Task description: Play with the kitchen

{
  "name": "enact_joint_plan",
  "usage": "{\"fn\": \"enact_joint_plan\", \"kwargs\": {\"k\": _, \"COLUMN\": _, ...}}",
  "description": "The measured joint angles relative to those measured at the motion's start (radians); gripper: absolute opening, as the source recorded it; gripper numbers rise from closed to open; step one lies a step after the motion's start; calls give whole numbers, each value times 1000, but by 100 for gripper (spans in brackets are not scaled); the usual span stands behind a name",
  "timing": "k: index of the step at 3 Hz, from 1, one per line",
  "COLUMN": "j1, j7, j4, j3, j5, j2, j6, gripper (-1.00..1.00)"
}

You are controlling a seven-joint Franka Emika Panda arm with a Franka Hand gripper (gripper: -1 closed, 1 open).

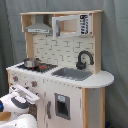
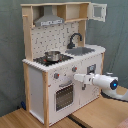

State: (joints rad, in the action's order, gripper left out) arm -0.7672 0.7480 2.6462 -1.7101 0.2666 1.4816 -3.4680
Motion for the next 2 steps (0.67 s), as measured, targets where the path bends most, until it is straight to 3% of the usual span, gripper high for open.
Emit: {"fn": "enact_joint_plan", "kwargs": {"k": 2, "j1": 26, "j7": -225, "j4": -10, "j3": -22, "j5": 0, "j2": 0, "j6": 1, "gripper": 100}}
